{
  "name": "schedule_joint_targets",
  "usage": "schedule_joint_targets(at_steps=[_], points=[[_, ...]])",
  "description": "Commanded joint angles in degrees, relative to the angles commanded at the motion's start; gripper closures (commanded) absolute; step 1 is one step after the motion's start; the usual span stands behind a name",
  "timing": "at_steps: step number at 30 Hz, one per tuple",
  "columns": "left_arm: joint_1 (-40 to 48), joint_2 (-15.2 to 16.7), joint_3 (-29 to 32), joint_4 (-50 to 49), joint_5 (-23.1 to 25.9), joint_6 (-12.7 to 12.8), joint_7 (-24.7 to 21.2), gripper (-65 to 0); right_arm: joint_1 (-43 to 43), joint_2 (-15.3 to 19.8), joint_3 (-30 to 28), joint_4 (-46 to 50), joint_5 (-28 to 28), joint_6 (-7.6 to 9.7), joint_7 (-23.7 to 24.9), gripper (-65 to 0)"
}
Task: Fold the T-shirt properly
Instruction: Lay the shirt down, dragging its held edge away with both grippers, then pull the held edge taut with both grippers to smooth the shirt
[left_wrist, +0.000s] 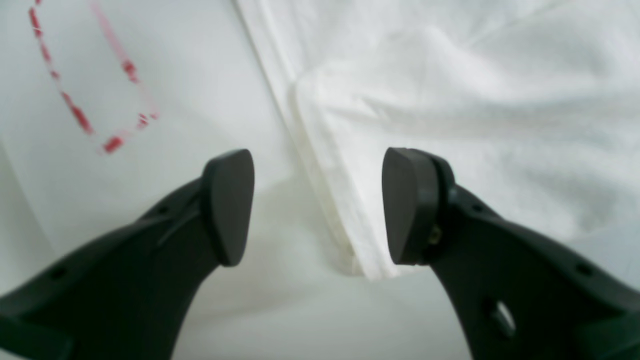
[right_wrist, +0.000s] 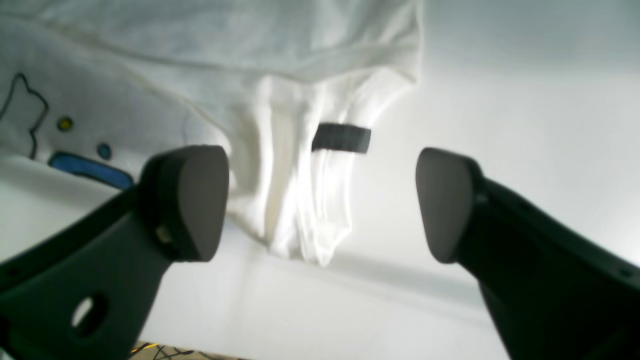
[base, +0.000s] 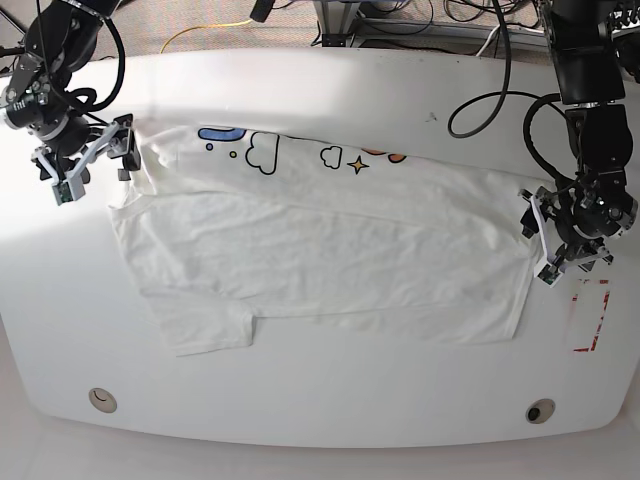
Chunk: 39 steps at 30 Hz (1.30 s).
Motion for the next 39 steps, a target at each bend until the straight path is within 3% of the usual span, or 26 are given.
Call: schedule_joint_targets(at_steps=[7,14,20,27,29,34,36,39], points=[[8.9,0.6,-9.0,3.7,-0.1,0.0,-0.3,-37.8,-3.4,-1.0,1.8,-3.8,-0.1,0.00,0.4,-56.1],[10.6,5.5,-16.4,2.4,0.2,0.0,-5.9,-37.8,-2.4,-0.6,-0.4,-11.2,-0.1,0.00,4.7,-55.8],[9.2,8.1,-17.0,-2.0,0.4,0.0,-8.5,-37.6,-0.4,-0.6,-1.2,-14.9,-0.1,0.00,4.7,-44.7],[8.3,8.0,-16.8,-6.9,0.4,0.0,-8.7,-24.9,1.1,-1.0,-1.3,-15.1,-0.1,0.00,4.7,-41.1],[8.4,8.0,-17.1,-7.0,0.4,0.0,-8.7,-20.3,1.1,-1.0,-1.3,-15.1,-0.1,0.00,4.7,-35.2],[10.3,7.7,-17.2,-6.8,0.4,0.0,-8.7,-5.4,1.1,-0.8,-1.3,-15.0,-0.1,0.00,4.7,-6.7],[11.1,7.7,-17.2,-6.1,0.4,0.0,-8.7,-4.3,0.9,-0.7,-1.3,-14.8,-0.1,0.00,4.4,-4.1],[13.5,7.8,-17.5,-3.3,0.1,0.0,-8.5,-4.2,-0.9,-0.5,-1.3,-14.7,0.0,0.00,4.4,-6.2]])
